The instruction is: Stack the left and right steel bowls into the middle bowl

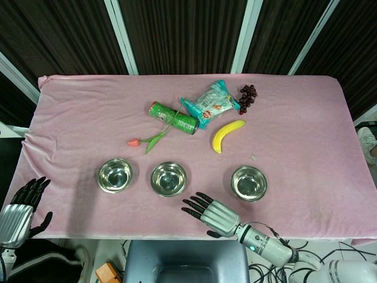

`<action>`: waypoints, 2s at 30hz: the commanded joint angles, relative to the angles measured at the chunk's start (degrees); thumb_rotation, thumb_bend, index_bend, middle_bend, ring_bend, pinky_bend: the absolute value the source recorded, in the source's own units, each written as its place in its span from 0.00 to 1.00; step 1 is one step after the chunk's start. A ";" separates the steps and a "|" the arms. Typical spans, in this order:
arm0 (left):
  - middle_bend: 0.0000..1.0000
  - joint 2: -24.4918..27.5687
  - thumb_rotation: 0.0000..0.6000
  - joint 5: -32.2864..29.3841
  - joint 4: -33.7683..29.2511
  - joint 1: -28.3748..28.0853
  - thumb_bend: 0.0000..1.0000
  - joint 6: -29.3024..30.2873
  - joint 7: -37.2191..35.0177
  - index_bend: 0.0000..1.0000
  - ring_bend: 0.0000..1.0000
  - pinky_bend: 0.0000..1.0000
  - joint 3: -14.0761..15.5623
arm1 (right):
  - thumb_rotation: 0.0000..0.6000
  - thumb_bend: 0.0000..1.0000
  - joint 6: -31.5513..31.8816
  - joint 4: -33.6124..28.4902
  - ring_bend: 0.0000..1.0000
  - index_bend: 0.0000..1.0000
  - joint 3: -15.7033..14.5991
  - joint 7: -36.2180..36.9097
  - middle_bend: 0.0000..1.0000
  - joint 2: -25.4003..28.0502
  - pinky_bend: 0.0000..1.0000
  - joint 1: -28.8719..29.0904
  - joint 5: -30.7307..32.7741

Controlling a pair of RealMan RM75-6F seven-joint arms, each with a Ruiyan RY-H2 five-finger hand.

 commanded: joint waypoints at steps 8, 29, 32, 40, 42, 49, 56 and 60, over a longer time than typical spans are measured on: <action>0.05 0.12 1.00 -0.15 -0.15 -0.27 0.40 -0.46 -0.19 0.00 0.03 0.14 -0.14 | 1.00 0.35 1.88 0.98 0.00 0.05 -0.79 -0.42 0.00 0.45 0.00 -0.35 0.59; 0.06 -0.15 1.00 0.77 0.20 -0.74 0.40 -1.25 -1.34 0.00 0.04 0.14 0.49 | 1.00 0.35 11.60 18.49 0.00 0.37 -5.86 17.14 0.00 10.61 0.00 -6.98 -0.86; 0.06 -0.22 1.00 0.43 0.28 -0.64 0.40 -1.05 -1.33 0.00 0.04 0.14 0.30 | 1.00 0.37 12.04 20.81 0.00 0.46 -5.70 19.13 0.00 9.41 0.00 -6.91 -1.28; 0.07 -0.52 1.00 0.22 0.18 -1.13 0.40 -2.20 -0.87 0.00 0.04 0.14 0.38 | 1.00 0.44 12.35 25.94 0.00 0.54 -5.17 21.68 0.00 5.13 0.00 -6.02 -2.52; 0.07 -0.52 1.00 0.02 0.14 -1.31 0.40 -2.50 -0.91 0.00 0.04 0.14 0.29 | 1.00 0.47 12.64 26.88 0.00 0.56 -5.19 22.45 0.00 4.25 0.00 -5.83 -2.98; 0.07 -0.34 1.00 -0.12 0.03 -1.35 0.40 -2.65 -1.19 0.00 0.05 0.14 0.36 | 1.00 0.52 11.87 27.95 0.00 0.60 -5.19 22.02 0.00 3.00 0.00 -5.24 -2.99; 0.08 -0.12 1.00 -0.54 0.00 -1.20 0.40 -2.71 -1.32 0.00 0.05 0.14 0.39 | 1.00 0.55 11.62 28.31 0.00 0.62 -5.28 21.73 0.00 2.56 0.00 -5.19 -2.71; 0.08 -0.09 1.00 -0.55 -0.04 -1.06 0.40 -2.54 -1.19 0.00 0.05 0.14 0.43 | 1.00 0.56 11.58 28.55 0.00 0.64 -5.28 21.71 0.00 2.38 0.00 -5.19 -2.59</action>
